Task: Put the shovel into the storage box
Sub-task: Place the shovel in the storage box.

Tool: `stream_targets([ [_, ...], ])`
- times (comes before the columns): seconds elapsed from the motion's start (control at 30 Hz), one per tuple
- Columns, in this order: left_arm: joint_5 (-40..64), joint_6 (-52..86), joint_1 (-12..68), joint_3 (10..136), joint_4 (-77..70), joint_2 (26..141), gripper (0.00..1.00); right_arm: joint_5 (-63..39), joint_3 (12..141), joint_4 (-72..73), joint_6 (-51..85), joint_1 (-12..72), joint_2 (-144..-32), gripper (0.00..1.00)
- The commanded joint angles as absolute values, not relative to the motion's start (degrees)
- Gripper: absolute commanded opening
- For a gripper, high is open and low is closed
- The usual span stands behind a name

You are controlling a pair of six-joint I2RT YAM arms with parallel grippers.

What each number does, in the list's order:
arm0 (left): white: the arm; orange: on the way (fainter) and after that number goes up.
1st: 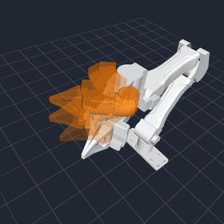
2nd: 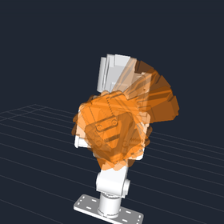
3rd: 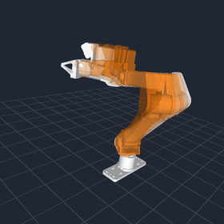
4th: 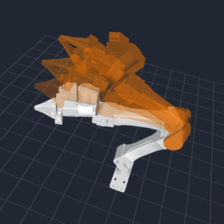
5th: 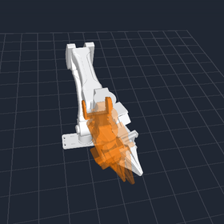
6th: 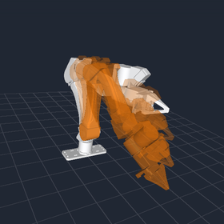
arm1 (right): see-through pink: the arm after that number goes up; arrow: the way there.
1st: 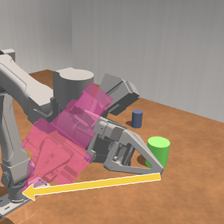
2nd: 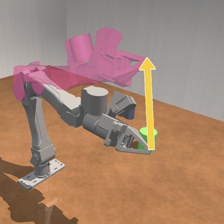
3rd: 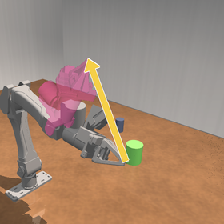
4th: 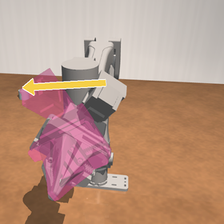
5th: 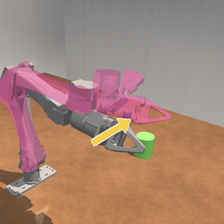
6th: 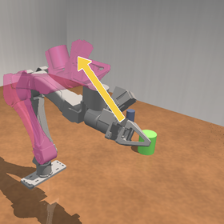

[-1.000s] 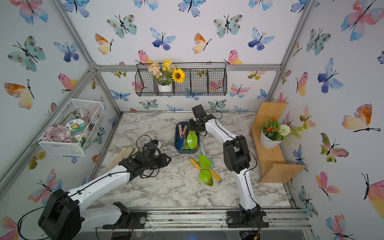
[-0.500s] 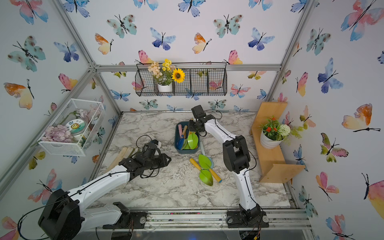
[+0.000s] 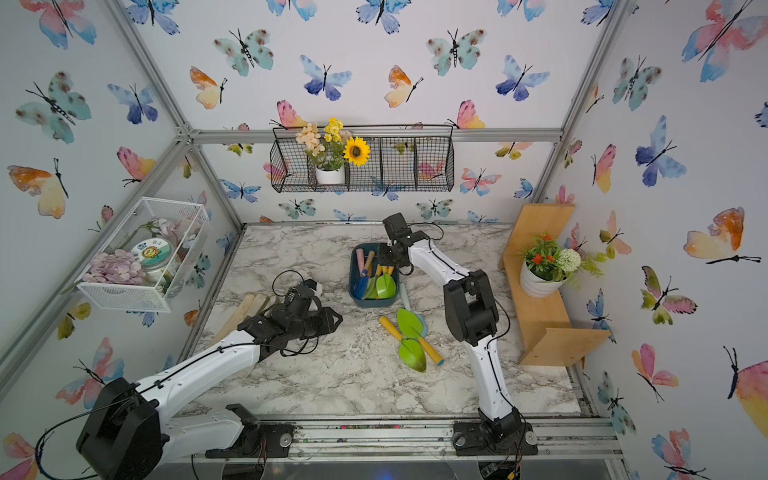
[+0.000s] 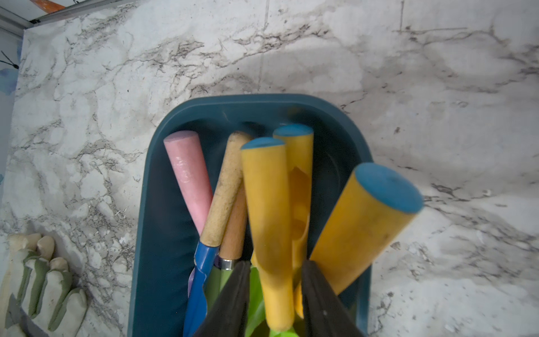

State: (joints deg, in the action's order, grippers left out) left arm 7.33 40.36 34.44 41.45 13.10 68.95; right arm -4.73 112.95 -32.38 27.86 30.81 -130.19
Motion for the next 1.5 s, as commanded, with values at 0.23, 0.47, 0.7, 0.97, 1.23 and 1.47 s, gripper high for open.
stream_targets([
  [0.23, 6.3, 40.1, 34.0, 41.8, 13.5, 68.9, 0.36, -3.4, 111.5, -33.9, 27.5, 31.1, -127.2, 0.40],
  [0.47, 5.4, 38.1, 34.0, 44.1, 15.9, 69.0, 0.38, -4.8, 101.3, -30.7, 26.0, 31.1, -118.5, 0.40],
  [0.7, 6.6, 36.0, 35.8, 45.7, 16.4, 70.4, 0.40, -5.0, 88.5, -29.4, 23.1, 31.1, -107.5, 0.40],
  [0.97, 5.4, 36.2, 40.5, 47.7, 16.9, 73.7, 0.40, -6.9, 75.6, -29.4, 20.7, 31.1, -96.2, 0.41],
  [1.23, 6.5, 37.6, 42.9, 46.6, 14.3, 75.5, 0.42, -9.3, 67.1, -30.3, 19.4, 31.8, -90.4, 0.45],
  [1.47, 7.6, 38.9, 42.9, 43.3, 12.9, 74.3, 0.45, -9.6, 61.2, -29.4, 20.0, 35.0, -88.9, 0.47],
])
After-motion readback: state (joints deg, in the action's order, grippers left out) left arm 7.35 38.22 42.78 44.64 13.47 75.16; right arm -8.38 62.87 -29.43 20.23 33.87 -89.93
